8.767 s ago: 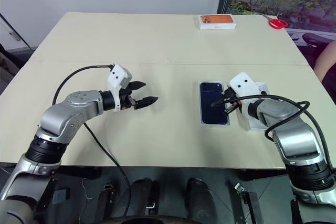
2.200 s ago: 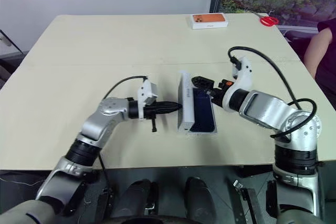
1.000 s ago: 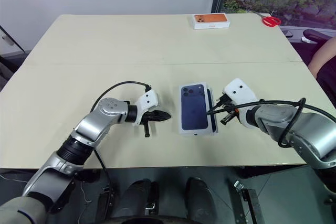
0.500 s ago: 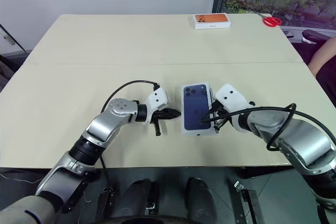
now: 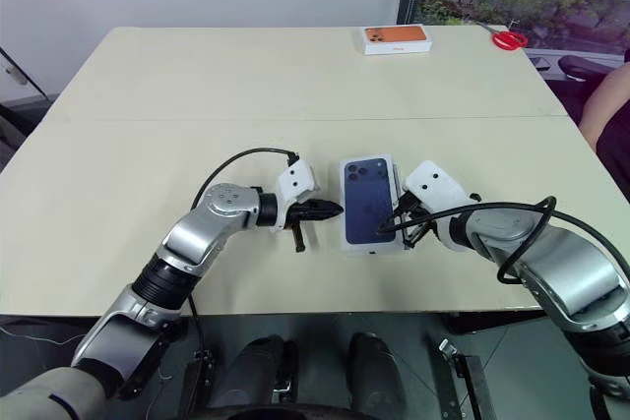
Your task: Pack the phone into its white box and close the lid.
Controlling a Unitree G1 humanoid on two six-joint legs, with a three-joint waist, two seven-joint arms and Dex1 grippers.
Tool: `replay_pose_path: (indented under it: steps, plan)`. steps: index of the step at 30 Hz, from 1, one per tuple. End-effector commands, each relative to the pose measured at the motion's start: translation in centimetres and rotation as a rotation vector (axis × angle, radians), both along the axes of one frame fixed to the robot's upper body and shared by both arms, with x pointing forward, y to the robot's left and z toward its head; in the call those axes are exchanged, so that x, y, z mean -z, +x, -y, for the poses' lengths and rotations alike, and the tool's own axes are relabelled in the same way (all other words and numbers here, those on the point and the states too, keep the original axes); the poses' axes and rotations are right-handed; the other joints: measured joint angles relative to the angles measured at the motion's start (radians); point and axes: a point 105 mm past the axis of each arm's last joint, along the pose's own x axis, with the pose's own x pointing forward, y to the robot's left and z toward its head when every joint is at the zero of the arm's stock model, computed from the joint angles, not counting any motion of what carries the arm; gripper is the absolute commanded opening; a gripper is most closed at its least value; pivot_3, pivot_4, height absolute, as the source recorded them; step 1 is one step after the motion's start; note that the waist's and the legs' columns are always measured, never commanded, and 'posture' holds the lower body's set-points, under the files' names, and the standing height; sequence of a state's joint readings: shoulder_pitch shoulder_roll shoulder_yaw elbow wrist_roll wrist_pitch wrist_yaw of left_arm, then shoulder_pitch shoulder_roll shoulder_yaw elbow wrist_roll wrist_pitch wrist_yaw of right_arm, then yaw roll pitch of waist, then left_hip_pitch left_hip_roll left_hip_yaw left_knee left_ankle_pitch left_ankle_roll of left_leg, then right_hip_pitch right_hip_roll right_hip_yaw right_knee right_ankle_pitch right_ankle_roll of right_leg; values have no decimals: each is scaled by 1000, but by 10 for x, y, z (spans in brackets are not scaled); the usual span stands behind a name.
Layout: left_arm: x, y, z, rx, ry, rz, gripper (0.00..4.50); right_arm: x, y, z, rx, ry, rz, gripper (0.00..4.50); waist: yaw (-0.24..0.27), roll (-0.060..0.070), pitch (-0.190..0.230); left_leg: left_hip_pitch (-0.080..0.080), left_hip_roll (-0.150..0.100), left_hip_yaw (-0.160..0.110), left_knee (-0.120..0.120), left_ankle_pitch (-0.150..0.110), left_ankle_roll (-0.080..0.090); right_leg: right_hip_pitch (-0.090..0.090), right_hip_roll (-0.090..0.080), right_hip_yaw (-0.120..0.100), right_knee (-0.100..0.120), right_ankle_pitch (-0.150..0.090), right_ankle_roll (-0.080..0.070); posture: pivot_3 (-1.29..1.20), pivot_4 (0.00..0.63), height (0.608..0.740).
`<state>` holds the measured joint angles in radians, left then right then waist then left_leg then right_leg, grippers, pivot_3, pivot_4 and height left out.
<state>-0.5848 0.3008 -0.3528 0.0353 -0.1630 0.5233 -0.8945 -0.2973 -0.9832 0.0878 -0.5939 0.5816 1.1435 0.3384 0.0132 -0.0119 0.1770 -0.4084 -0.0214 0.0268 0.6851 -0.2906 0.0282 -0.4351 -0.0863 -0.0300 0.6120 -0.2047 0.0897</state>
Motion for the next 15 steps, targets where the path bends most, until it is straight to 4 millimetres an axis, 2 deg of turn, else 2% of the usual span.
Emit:
replay_pose_path:
  steps: [1,7,15]
  plan:
    - [-14,-2,-6,13,-2,40,0,-14,1,-1,-7,0,64,44,-1,0,0,0,0,0,0,0,0,0,0,0,0,0,0,0,150,740]
    - [-6,-3,-4,25,85,50,0,-13,1,-1,-7,-1,64,44,3,0,0,0,0,0,0,0,0,0,0,0,0,0,0,0,150,740]
    - [6,1,19,17,135,63,0,-12,1,-4,-16,0,65,44,1,0,0,0,-1,0,0,0,0,0,0,0,0,0,0,0,150,740]
